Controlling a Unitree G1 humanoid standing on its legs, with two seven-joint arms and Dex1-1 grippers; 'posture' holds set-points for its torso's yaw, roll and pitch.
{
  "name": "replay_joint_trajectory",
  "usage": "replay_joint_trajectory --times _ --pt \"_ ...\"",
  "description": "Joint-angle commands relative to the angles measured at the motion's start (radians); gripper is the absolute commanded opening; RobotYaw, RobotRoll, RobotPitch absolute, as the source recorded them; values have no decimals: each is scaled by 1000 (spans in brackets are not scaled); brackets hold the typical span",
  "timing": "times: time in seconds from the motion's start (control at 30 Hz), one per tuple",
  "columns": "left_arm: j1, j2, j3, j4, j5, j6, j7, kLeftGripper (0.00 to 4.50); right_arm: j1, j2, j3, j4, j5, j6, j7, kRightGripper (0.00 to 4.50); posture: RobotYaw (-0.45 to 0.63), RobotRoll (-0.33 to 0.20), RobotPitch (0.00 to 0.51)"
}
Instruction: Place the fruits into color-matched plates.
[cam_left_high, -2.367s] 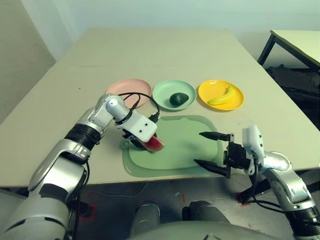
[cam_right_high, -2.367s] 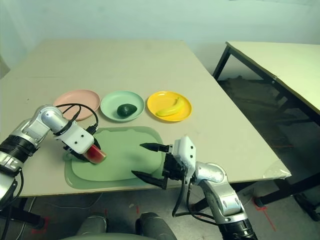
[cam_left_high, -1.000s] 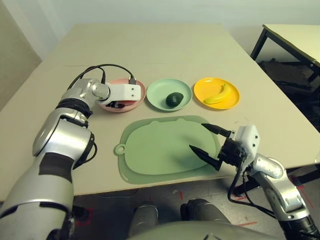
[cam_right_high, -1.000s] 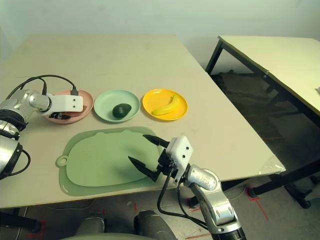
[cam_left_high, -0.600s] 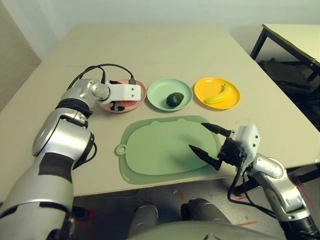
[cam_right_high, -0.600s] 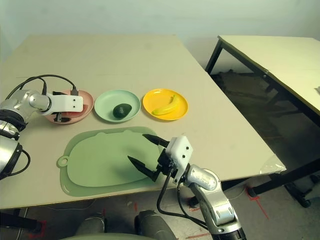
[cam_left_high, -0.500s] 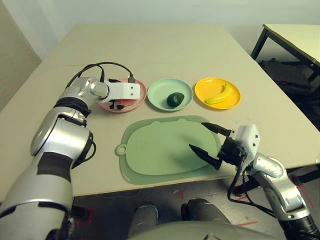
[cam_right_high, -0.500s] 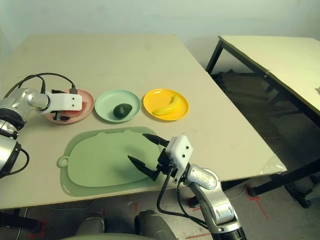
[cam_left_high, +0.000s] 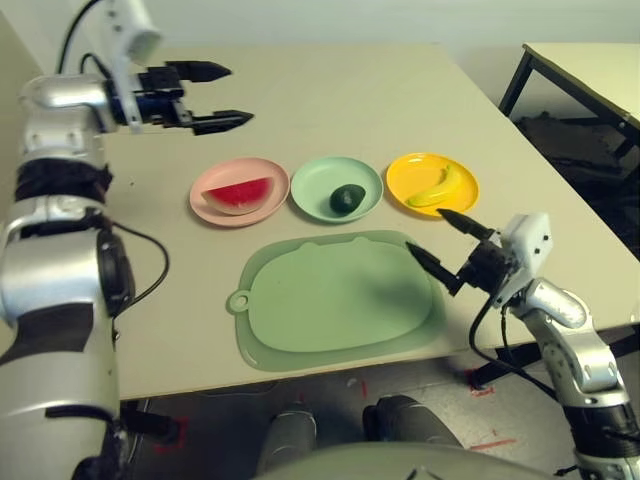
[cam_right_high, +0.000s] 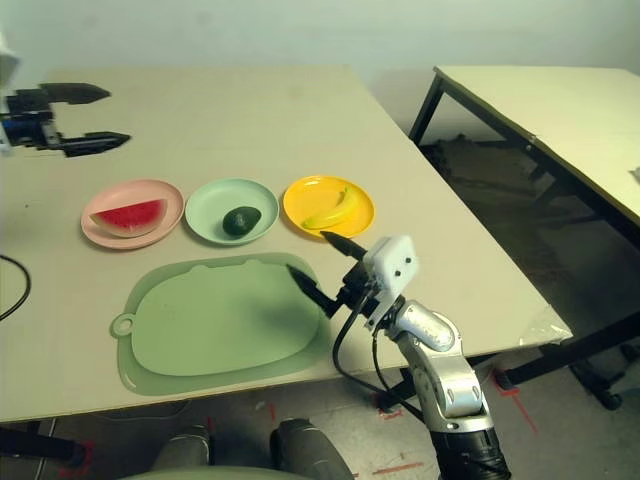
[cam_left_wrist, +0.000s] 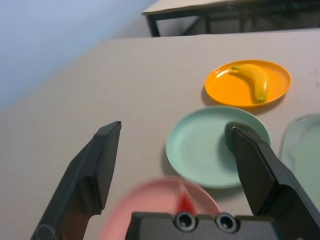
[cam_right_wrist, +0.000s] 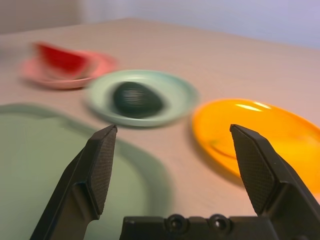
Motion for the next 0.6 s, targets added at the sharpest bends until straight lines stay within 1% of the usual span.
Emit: replay_joint_trajectory --times 0.03,0.13,0.2,0.27,0.43,0.6 --pt "223 -40 108 -265 -90 128 147 4450 40 11 -64 57 -2 -56 -30 4500 46 0 47" --pt "391 -99 223 -441 -163 207 299 4450 92 10 -112 78 23 -92 -17 4500 48 0 46" --pt "471 -140 271 -505 -190 221 376 4450 126 8 -141 96 39 -120 2 4500 55 0 48" --pt "534 -177 286 -537 -194 209 428 4450 155 13 -176 126 63 -153 19 4500 55 0 48" --pt "589 -256 285 -515 -197 149 517 4450 210 11 -219 151 109 -238 100 4500 52 0 54" --pt "618 -312 229 -465 -176 91 539 4450 241 9 -235 140 162 -210 134 4500 37 0 58"
